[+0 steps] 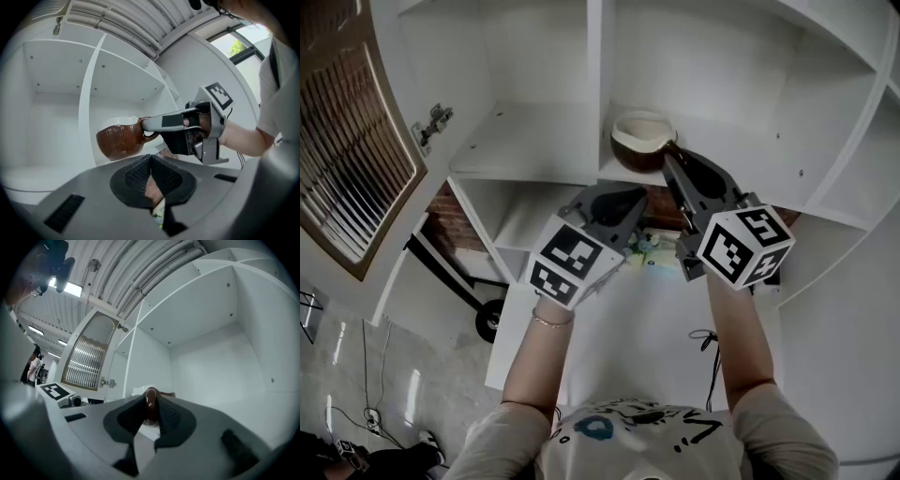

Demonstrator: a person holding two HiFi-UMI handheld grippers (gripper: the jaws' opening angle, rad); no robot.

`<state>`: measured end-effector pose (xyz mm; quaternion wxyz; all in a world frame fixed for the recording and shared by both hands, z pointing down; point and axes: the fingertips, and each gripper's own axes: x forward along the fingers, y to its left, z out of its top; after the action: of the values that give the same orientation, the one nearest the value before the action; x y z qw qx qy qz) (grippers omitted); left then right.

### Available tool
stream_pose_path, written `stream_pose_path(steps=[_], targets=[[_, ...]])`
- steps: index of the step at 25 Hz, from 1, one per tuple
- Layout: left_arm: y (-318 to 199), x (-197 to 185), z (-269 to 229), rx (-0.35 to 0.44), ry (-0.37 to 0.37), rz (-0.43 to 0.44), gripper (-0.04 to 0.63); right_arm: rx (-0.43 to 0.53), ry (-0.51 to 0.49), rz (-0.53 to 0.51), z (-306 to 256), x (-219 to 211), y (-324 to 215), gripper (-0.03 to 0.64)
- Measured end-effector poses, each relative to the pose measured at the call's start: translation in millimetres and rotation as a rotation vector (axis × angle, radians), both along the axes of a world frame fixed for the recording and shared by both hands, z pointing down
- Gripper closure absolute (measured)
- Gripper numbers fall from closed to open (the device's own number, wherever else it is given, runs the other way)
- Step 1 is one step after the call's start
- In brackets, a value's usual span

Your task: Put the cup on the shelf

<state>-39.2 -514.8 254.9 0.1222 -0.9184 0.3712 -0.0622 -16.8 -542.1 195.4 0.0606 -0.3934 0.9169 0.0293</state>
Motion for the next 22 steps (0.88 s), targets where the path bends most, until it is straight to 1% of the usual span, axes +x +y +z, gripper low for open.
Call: stream_pose_path(steps=[3,6,12,15,17,18,19,22], targets=[[1.9,0.5,1.9,-0.017,0.025,0.013,0.578,-0.003,0.006,0.012,1.8,-0.8,-1.3,0.552],[1.6,-2.2,3.2,-0.019,0.03,0.009,0.578,-0.001,0.035,0.029,3.3,-4.4,-3.5,0.552],[2.4,-5.9,9.4,-0.035,0.051,0.005,0.578,-0.029,0.071,0.057,6.3,-7.7,-7.1,0.552],[5.5,-5.9,13.0,-0.05,0.056,0.009,0.578,-0.014,0.107,0.093,5.3,-7.6,-9.2,0.551],[8.6,-5.7,13.2,-0.052,0.062,0.013,0.578,0.012,0.125,0.12,2.3,-6.0,-9.7,0.529],[10.0,-5.5,12.9,-0.052,0.066,0.016,0.578,0.023,0.123,0.126,-0.3,-4.7,-9.3,0.503],[11.1,-5.8,12.7,-0.051,0.068,0.016,0.578,0.031,0.115,0.128,-3.3,-3.0,-8.6,0.49],[14.1,-8.3,14.6,-0.057,0.068,0.004,0.578,0.042,0.089,0.133,-9.7,3.6,-5.5,0.479]])
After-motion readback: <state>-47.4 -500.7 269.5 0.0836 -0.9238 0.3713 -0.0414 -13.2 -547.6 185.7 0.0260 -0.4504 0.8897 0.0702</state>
